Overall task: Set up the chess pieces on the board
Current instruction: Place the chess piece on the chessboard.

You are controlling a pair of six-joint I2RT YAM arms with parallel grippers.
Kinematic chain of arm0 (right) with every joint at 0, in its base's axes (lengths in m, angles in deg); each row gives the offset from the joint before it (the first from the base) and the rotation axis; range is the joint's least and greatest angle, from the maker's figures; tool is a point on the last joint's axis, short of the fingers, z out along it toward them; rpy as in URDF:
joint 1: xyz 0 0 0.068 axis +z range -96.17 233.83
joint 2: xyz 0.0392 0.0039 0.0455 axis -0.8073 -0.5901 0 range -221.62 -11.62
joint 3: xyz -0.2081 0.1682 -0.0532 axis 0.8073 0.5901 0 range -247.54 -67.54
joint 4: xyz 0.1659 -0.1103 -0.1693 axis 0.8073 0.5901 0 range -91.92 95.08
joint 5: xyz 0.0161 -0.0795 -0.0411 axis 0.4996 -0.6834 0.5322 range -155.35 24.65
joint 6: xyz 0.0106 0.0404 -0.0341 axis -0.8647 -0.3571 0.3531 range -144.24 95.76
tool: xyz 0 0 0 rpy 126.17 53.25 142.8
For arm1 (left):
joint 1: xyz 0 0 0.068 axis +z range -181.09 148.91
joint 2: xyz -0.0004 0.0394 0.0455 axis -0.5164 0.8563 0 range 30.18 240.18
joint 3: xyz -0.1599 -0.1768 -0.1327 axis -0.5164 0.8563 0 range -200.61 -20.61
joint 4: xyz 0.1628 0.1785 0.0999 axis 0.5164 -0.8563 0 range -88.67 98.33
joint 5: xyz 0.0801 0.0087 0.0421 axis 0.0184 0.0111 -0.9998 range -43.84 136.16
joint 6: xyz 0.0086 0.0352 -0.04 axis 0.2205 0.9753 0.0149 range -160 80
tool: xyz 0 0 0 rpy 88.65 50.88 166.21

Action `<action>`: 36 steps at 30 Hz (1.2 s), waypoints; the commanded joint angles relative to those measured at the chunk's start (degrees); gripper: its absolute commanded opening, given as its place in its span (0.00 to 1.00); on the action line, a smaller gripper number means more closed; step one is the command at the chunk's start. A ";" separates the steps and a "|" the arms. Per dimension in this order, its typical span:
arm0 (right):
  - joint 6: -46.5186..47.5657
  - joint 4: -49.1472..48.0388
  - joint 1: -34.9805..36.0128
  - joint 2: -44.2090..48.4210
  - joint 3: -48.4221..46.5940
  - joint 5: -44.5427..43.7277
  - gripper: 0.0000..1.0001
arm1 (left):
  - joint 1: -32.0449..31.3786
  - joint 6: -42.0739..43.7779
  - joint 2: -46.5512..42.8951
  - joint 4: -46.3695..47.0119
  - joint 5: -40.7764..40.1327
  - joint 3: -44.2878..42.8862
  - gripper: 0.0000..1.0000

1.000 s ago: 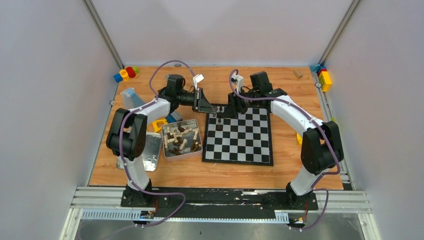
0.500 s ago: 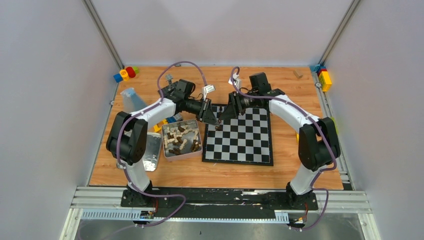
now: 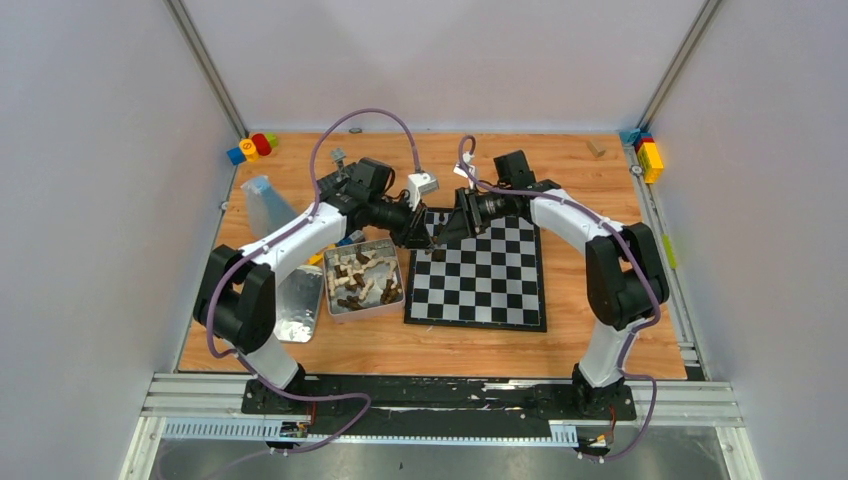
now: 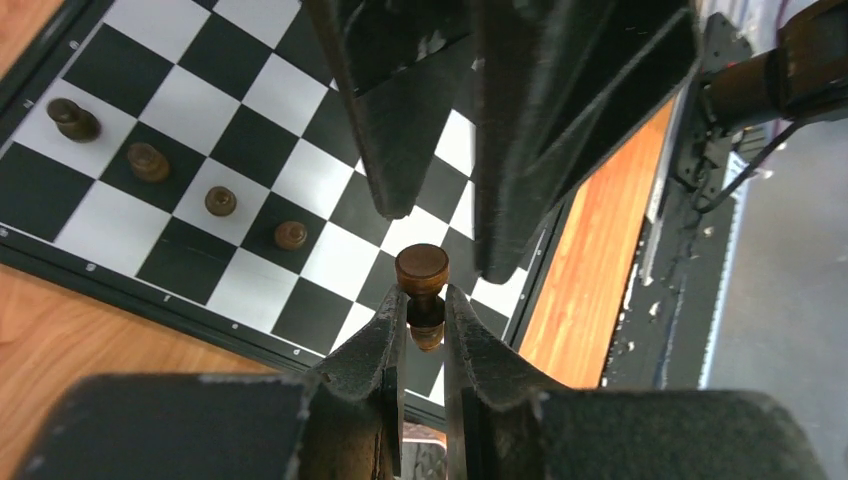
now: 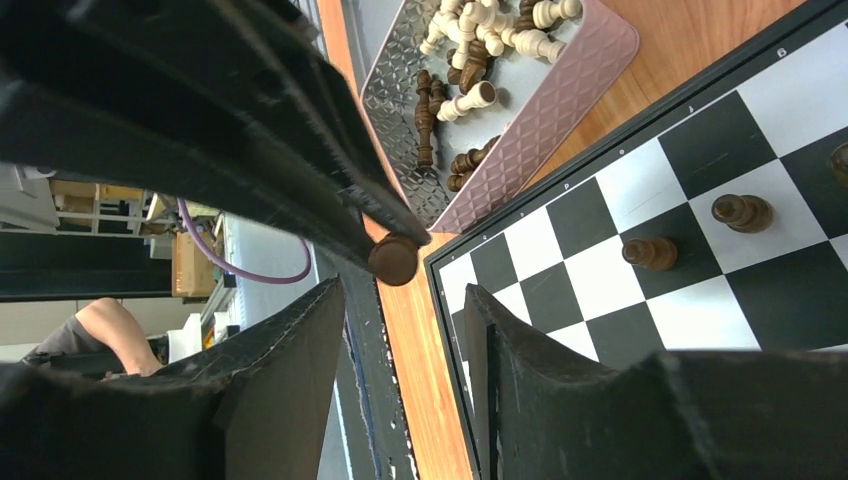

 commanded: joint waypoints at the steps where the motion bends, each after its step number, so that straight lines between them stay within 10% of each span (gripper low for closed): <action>1: -2.56 -2.78 -0.51 -1.33 -1.80 2.42 0.48 | -1.62 6.32 -3.84 -1.69 -6.84 0.25 0.20; 36: -6.10 -4.22 1.19 -5.75 -2.70 2.77 0.40 | -7.65 11.22 -2.52 -5.15 -15.63 -2.70 0.22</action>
